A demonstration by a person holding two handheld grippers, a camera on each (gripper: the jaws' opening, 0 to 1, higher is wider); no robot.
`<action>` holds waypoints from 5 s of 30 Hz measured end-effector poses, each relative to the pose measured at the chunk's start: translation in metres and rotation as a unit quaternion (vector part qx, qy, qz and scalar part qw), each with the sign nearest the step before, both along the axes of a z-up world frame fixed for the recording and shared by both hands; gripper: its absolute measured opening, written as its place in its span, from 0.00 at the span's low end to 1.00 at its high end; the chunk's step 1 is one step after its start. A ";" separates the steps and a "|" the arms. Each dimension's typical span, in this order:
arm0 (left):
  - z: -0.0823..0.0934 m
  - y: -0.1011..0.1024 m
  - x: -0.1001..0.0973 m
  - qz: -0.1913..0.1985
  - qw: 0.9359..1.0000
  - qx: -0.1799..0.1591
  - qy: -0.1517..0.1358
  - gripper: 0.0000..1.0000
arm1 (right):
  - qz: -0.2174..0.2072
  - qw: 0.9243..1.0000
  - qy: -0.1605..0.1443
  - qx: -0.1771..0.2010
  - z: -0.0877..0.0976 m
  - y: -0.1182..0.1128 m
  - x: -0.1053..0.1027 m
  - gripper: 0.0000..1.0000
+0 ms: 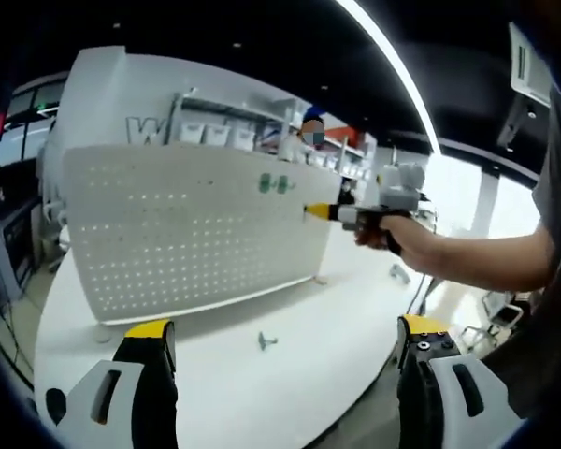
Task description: Insert the hook assembly into the mounting plate slot until the hook locks in place.
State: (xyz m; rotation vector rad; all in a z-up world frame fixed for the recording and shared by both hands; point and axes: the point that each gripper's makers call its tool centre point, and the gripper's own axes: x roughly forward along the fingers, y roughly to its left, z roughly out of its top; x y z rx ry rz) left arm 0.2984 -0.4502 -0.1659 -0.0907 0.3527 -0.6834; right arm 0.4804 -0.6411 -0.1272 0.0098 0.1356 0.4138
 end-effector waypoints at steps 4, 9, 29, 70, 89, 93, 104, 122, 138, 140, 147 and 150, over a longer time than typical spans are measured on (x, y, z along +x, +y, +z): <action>-0.002 0.003 -0.002 0.002 1.000 -0.009 0.003 1.00 | -0.017 1.000 -0.007 -0.001 0.004 -0.014 0.012 0.00; -0.007 0.005 -0.001 0.009 1.000 -0.017 0.013 1.00 | -0.047 0.999 -0.018 -0.002 0.007 -0.034 0.028 0.00; -0.013 0.018 0.010 0.036 0.999 -0.012 0.019 1.00 | -0.108 0.993 -0.046 -0.020 0.017 -0.088 0.075 0.00; -0.018 0.030 0.022 0.054 0.998 0.001 0.024 1.00 | -0.123 0.989 -0.080 0.008 0.046 -0.096 0.123 0.00; -0.019 0.029 0.022 0.054 0.998 0.003 0.025 0.99 | -0.129 0.989 -0.067 0.011 0.031 -0.100 0.126 0.00; -0.019 0.029 0.021 0.054 0.998 0.003 0.025 0.99 | -0.129 0.990 -0.059 0.011 0.025 -0.099 0.127 0.00; -0.021 0.034 0.021 0.062 0.998 0.003 0.026 0.98 | -0.136 0.989 -0.060 0.003 0.024 -0.098 0.128 0.01; -0.019 0.034 0.020 0.056 0.998 0.002 0.022 0.97 | -0.142 0.988 -0.051 -0.030 0.033 -0.101 0.130 0.09; -0.013 0.029 0.013 0.050 0.999 0.004 0.014 0.97 | -0.116 0.987 -0.089 -0.074 0.057 -0.103 0.100 0.18; -0.013 0.028 0.012 0.048 0.999 0.005 0.014 0.97 | -0.113 0.987 -0.090 -0.073 0.058 -0.105 0.093 0.18; -0.011 0.023 0.009 0.044 0.999 0.008 0.009 0.97 | -0.104 0.988 -0.090 -0.071 0.059 -0.110 0.062 0.19; -0.010 0.021 0.008 0.043 0.999 0.010 0.008 0.97 | -0.100 0.989 -0.085 -0.064 0.057 -0.106 0.035 0.19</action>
